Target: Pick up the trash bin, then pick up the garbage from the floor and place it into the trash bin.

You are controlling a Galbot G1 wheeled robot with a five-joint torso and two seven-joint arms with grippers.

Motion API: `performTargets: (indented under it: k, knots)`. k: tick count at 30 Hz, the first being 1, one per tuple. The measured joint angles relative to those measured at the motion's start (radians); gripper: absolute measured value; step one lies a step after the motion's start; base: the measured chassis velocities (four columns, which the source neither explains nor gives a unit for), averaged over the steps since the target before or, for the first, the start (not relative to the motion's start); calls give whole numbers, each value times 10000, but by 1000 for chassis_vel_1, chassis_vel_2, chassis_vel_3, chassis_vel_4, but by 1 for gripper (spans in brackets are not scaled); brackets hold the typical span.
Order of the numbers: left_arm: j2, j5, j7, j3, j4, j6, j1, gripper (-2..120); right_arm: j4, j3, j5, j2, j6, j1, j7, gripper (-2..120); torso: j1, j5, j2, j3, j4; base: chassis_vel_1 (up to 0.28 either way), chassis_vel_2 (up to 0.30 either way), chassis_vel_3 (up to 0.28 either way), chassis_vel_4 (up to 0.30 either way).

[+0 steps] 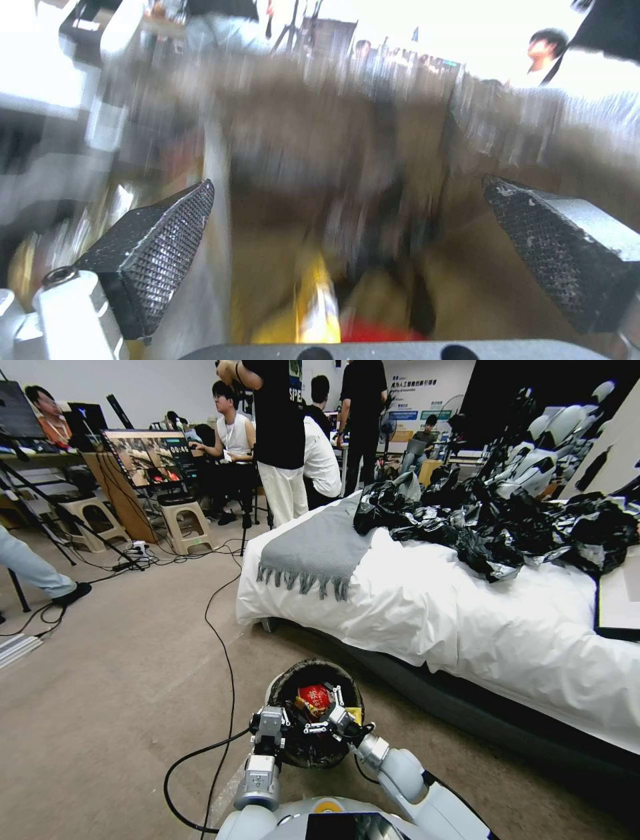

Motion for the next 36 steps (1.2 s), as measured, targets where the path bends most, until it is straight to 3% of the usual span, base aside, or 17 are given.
performTargets:
  k: [13, 25, 36]
  knots:
    - [-36, 36, -4, -23, 109, 0, -18, 0, 1073, 265, 259, 201, -381, 222, 485, 100, 0, 1, 0, 0, 1, 0, 0, 0, 0]
    - [-22, -224, 1, -229, 169, 78, -196, 0, 3204, 2363, 612, -452, -415, -867, 889, 100, 0, 0, 0, 0, -1, 0, 0, 0, 0]
    - [27, -610, -15, -780, 19, 141, -250, 0, 4051, 3896, 583, -395, 154, -1878, 1207, 100, 1, -1, 0, 0, 0, 0, 0, 0, 0]
